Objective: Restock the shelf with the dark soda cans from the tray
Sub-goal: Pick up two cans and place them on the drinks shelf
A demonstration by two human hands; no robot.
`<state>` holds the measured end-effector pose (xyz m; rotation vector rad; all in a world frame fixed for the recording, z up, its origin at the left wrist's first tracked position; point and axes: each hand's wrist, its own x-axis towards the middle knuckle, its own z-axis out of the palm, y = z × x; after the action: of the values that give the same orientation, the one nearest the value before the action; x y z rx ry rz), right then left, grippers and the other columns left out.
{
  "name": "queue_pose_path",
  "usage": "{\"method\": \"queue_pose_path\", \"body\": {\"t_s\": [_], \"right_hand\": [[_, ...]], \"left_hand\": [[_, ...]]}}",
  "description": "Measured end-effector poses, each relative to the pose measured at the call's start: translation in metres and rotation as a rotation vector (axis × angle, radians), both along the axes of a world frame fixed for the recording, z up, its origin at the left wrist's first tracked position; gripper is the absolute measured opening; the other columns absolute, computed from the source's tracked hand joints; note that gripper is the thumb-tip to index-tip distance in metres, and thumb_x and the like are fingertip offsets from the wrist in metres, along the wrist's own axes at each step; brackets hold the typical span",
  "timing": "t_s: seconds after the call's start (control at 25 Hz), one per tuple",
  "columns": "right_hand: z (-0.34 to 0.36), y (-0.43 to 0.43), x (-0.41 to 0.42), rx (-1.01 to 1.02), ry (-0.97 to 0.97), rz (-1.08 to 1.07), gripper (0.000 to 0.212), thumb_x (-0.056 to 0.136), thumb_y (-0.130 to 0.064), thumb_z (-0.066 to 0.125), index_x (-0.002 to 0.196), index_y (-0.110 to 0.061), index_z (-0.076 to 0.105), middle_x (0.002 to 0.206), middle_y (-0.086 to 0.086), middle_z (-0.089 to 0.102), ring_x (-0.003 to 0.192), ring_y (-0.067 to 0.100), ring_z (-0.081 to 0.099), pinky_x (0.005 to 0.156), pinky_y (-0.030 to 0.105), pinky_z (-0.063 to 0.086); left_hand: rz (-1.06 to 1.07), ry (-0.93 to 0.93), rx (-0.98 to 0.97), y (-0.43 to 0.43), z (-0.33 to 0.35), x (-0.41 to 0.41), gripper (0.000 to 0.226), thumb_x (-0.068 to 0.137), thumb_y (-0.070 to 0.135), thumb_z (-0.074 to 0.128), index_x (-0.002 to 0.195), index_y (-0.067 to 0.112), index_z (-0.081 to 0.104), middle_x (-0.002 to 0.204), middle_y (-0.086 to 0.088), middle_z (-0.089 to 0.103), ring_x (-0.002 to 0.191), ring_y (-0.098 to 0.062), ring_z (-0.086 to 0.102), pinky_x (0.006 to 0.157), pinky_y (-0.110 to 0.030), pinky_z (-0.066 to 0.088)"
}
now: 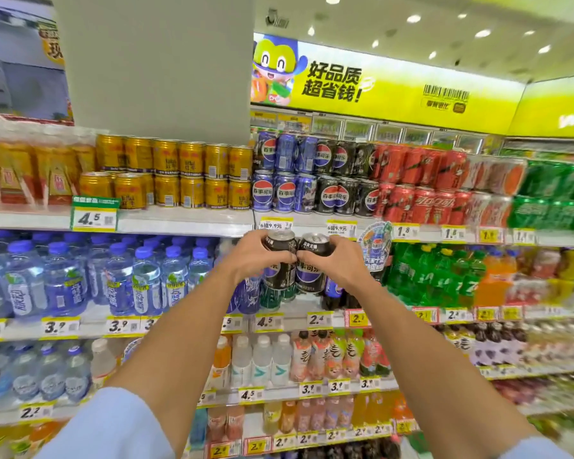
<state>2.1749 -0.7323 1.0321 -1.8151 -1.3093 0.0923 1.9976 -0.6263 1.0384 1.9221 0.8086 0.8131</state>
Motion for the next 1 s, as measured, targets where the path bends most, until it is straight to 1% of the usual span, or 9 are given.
{"method": "queue_pose_path", "body": {"t_s": [0.12, 0.28, 0.36, 0.44, 0.52, 0.64, 0.72, 0.88, 1.0], "right_hand": [[0.016, 0.01, 0.036, 0.015, -0.029, -0.061, 0.049, 0.069, -0.065, 0.079, 0.067, -0.023, 0.055, 0.062, -0.008, 0.06, 0.058, 0.01, 0.054, 0.052, 0.027, 0.038], [0.036, 0.02, 0.09, 0.036, -0.023, -0.076, 0.054, 0.067, -0.067, 0.078, 0.078, -0.016, 0.067, 0.064, -0.009, 0.063, 0.058, 0.009, 0.056, 0.056, 0.029, 0.044], [0.049, 0.024, 0.116, 0.045, -0.029, -0.061, 0.054, 0.071, -0.063, 0.079, 0.073, -0.013, 0.062, 0.062, -0.006, 0.058, 0.056, 0.011, 0.051, 0.056, 0.03, 0.039], [0.062, 0.026, 0.144, 0.061, -0.056, -0.047, 0.054, 0.074, -0.062, 0.079, 0.077, -0.01, 0.065, 0.071, 0.001, 0.066, 0.066, 0.016, 0.061, 0.063, 0.035, 0.047], [0.074, 0.031, 0.168, 0.079, -0.048, -0.046, 0.063, 0.075, -0.059, 0.08, 0.099, -0.001, 0.072, 0.095, 0.011, 0.074, 0.088, 0.024, 0.069, 0.078, 0.042, 0.054], [0.087, 0.043, 0.202, 0.071, -0.03, -0.011, 0.061, 0.072, -0.064, 0.079, 0.089, -0.006, 0.069, 0.08, 0.005, 0.072, 0.07, 0.021, 0.064, 0.062, 0.035, 0.049], [0.094, 0.053, 0.222, 0.09, -0.022, -0.003, 0.061, 0.07, -0.066, 0.078, 0.089, -0.008, 0.072, 0.071, -0.001, 0.07, 0.062, 0.016, 0.062, 0.055, 0.032, 0.046], [0.101, 0.072, 0.253, 0.135, -0.002, -0.013, 0.047, 0.075, -0.054, 0.081, 0.083, -0.009, 0.074, 0.07, -0.002, 0.071, 0.061, 0.009, 0.06, 0.056, 0.028, 0.044], [0.097, 0.088, 0.269, 0.107, -0.031, -0.038, 0.049, 0.072, -0.057, 0.079, 0.082, -0.009, 0.076, 0.069, -0.003, 0.073, 0.065, 0.012, 0.068, 0.061, 0.037, 0.052]], "left_hand": [[-0.027, -0.001, 0.019, 0.017, 0.014, 0.037, 0.043, 0.066, 0.035, 0.088, 0.105, 0.027, 0.071, 0.099, 0.008, 0.077, 0.092, -0.012, 0.071, 0.072, -0.027, 0.055], [-0.059, -0.018, 0.018, 0.031, 0.035, 0.085, 0.042, 0.073, 0.033, 0.086, 0.108, 0.026, 0.063, 0.094, 0.018, 0.067, 0.088, -0.01, 0.065, 0.073, -0.024, 0.047], [-0.064, -0.025, 0.011, 0.035, 0.045, 0.108, 0.069, 0.075, 0.036, 0.085, 0.134, 0.022, 0.053, 0.109, 0.012, 0.058, 0.099, -0.013, 0.058, 0.087, -0.029, 0.043], [-0.047, -0.017, 0.026, 0.043, 0.054, 0.135, 0.089, 0.073, 0.041, 0.085, 0.146, 0.013, 0.044, 0.135, 0.003, 0.053, 0.119, -0.02, 0.053, 0.095, -0.034, 0.042], [-0.033, -0.026, 0.049, 0.049, 0.066, 0.161, 0.084, 0.074, 0.04, 0.084, 0.144, 0.013, 0.047, 0.131, 0.006, 0.056, 0.114, -0.019, 0.052, 0.092, -0.034, 0.041], [-0.042, -0.032, 0.058, 0.054, 0.082, 0.188, 0.064, 0.079, 0.032, 0.082, 0.135, 0.017, 0.054, 0.094, 0.018, 0.053, 0.098, -0.013, 0.05, 0.086, -0.03, 0.038], [-0.03, -0.016, 0.057, 0.062, 0.091, 0.208, 0.056, 0.074, 0.039, 0.085, 0.119, 0.025, 0.056, 0.103, 0.017, 0.06, 0.1, -0.01, 0.054, 0.09, -0.032, 0.044], [-0.012, -0.006, 0.068, 0.078, 0.096, 0.249, 0.092, 0.061, 0.051, 0.089, 0.138, 0.015, 0.052, 0.134, 0.013, 0.052, 0.117, -0.012, 0.054, 0.099, -0.035, 0.045], [0.019, 0.02, 0.089, 0.086, 0.097, 0.269, 0.082, 0.063, 0.049, 0.089, 0.13, 0.014, 0.058, 0.124, 0.008, 0.06, 0.116, -0.017, 0.058, 0.098, -0.037, 0.049]]}}
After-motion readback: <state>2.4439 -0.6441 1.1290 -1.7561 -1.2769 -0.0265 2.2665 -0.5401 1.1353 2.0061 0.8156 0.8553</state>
